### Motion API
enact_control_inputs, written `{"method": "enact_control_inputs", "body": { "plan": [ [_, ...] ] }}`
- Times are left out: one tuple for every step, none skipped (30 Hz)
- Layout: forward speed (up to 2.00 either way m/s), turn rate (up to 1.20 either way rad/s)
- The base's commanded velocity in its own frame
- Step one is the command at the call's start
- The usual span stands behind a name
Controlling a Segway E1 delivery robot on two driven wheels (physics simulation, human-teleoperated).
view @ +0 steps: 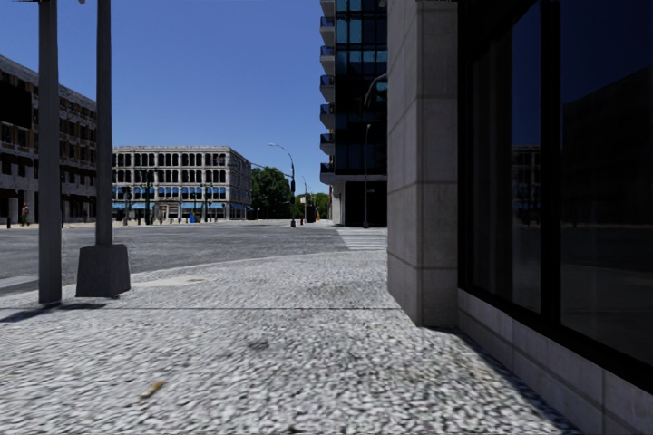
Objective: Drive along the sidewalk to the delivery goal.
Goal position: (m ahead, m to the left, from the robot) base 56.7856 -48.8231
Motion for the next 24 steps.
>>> {"method": "enact_control_inputs", "body": {
  "plan": [
    [2.0,0.0],
    [2.0,0.0],
    [2.0,0.0],
    [2.0,0.0],
    [2.0,0.0],
    [2.0,0.0],
    [2.0,0.0],
    [2.0,0.0],
    [2.0,0.0],
    [2.0,0.0],
    [2.0,0.0],
    [2.0,0.0],
    [2.0,0.0],
    [2.0,0.0],
    [2.0,0.0],
    [2.0,0.0],
    [2.0,0.0],
    [2.0,0.0],
    [2.0,0.0],
    [2.0,0.0],
    [2.0,0.0],
    [2.0,0.0],
    [2.0,0.0],
    [2.0,0.0]
  ]
}}
